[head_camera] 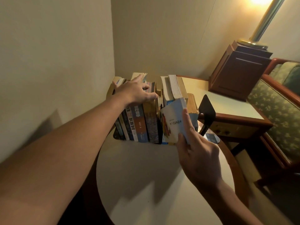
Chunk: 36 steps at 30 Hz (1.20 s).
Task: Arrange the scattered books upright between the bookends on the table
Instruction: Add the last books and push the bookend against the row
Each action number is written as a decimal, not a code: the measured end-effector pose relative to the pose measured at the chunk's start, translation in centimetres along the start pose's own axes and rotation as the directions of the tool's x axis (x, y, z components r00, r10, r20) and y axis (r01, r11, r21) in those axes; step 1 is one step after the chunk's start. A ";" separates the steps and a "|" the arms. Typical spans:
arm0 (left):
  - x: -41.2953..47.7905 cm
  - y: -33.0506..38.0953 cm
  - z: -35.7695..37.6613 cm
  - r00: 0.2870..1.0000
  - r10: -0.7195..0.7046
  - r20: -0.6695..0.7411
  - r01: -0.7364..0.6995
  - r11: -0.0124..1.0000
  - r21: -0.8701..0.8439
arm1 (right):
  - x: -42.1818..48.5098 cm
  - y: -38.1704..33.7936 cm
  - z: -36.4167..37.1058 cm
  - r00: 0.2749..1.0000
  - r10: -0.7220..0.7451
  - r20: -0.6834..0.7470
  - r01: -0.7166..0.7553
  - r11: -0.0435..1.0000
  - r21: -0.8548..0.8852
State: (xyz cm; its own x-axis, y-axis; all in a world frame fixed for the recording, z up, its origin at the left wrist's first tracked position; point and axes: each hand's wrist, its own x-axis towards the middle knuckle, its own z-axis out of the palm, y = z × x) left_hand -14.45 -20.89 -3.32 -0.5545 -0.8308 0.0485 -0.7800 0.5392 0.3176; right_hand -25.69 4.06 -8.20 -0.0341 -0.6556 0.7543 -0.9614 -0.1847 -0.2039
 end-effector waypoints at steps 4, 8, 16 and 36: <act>0.6 -0.6 0.5 1.000 0.000 -0.016 0.001 1.000 0.023 | 0.5 -0.1 1.6 1.000 -0.012 -0.022 0.012 1.000 -0.005; 1.1 -1.1 0.8 1.000 0.003 -0.007 -0.003 1.000 0.029 | 1.2 0.0 3.2 0.998 -0.065 -0.013 0.065 0.998 -0.013; 1.1 -1.2 0.8 1.000 -0.003 -0.012 0.003 1.000 -0.014 | 0.1 -0.7 3.9 0.997 -0.072 0.006 0.072 0.997 0.031; 1.3 -1.3 1.0 1.000 0.006 -0.026 -0.005 0.999 0.033 | 0.6 0.1 4.4 0.997 -0.035 -0.065 0.037 0.999 0.033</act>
State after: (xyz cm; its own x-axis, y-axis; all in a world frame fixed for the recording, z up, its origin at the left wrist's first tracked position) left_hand -14.41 -22.50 -4.64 -0.5516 -0.8307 0.0755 -0.7860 0.5479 0.2863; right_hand -24.61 0.43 -10.56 -0.0182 -0.5998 0.7999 -0.9524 -0.2331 -0.1964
